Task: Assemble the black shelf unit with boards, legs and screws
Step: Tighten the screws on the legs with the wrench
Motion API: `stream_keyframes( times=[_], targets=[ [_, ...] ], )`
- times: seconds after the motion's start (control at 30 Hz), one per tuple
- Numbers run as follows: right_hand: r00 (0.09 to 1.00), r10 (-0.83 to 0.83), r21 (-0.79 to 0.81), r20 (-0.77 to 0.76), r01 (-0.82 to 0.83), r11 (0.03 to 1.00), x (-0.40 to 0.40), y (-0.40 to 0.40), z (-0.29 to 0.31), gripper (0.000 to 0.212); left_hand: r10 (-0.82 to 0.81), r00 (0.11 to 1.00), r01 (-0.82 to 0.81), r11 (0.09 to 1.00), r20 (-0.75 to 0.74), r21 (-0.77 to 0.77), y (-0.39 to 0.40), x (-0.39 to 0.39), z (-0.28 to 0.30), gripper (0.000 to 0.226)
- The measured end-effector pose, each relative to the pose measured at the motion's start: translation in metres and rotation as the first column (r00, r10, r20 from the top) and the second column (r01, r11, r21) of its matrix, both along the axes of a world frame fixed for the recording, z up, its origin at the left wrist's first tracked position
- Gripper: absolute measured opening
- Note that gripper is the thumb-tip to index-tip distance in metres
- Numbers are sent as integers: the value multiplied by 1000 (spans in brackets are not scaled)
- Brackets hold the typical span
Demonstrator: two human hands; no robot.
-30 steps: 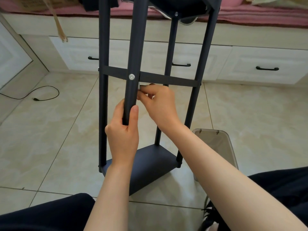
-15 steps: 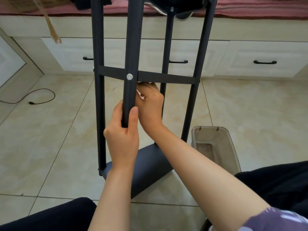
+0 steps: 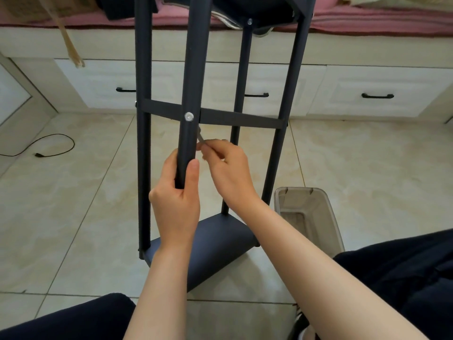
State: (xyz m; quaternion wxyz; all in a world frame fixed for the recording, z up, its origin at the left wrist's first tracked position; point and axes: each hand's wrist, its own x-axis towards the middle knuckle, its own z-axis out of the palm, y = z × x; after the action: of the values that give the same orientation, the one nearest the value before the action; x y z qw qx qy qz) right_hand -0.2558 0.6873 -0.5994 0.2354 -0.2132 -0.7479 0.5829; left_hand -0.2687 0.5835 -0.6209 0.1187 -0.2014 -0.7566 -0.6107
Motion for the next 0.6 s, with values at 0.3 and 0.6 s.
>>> stream_keyframes(
  times=[0.3,0.6],
  targets=[
    [997,55,19,49,-56,998,11,10,36,31,-4,999,4,1000,41,-2,6,3,-1,34],
    [993,97,125,61,-104,987,11,15,36,38,-13,999,13,1000,32,-6,5,2,-1,39]
  ],
)
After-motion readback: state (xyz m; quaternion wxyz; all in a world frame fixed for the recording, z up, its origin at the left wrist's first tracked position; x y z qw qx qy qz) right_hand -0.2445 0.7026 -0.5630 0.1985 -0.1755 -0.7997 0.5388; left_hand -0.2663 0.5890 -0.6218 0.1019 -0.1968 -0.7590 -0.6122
